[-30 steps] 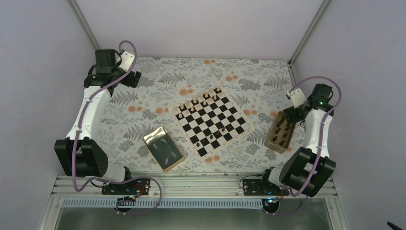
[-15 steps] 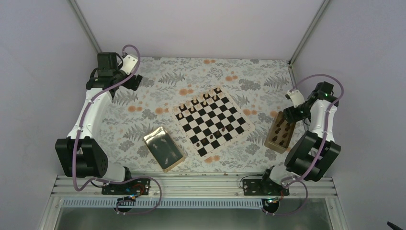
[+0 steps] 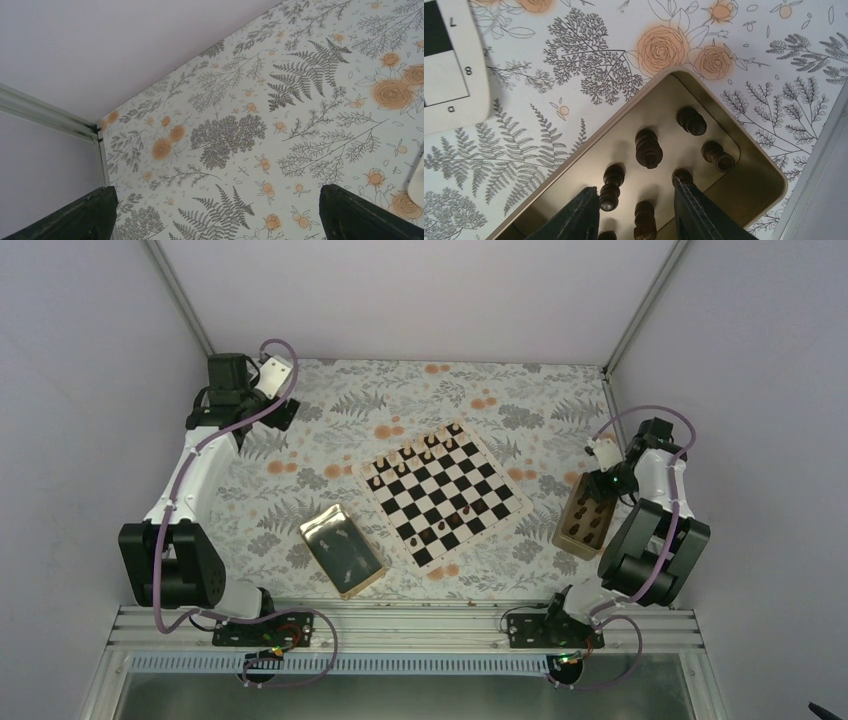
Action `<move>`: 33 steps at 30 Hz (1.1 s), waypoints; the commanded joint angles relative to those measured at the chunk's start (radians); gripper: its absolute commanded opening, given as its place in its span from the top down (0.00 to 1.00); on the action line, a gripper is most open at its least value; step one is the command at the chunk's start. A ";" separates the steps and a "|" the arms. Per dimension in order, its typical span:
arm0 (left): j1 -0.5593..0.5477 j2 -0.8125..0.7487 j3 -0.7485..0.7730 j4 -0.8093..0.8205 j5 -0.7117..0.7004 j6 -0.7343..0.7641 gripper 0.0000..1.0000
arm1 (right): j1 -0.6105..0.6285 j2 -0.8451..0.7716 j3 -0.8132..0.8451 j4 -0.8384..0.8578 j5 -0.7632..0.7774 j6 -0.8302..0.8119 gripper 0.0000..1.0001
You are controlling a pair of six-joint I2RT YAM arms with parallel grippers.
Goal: Set up the chess pieces on the board
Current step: Pick up the chess piece from the storage box.
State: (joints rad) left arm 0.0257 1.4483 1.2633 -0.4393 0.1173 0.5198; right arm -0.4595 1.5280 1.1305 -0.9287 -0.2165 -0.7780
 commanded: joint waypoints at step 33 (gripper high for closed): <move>0.002 0.028 -0.015 0.050 0.030 -0.020 0.00 | 0.055 0.172 0.003 0.111 0.086 0.068 0.80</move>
State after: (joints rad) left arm 0.0261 1.4662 1.2537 -0.4026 0.1326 0.5053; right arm -0.4118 1.7302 1.1133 -0.8024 -0.1440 -0.7116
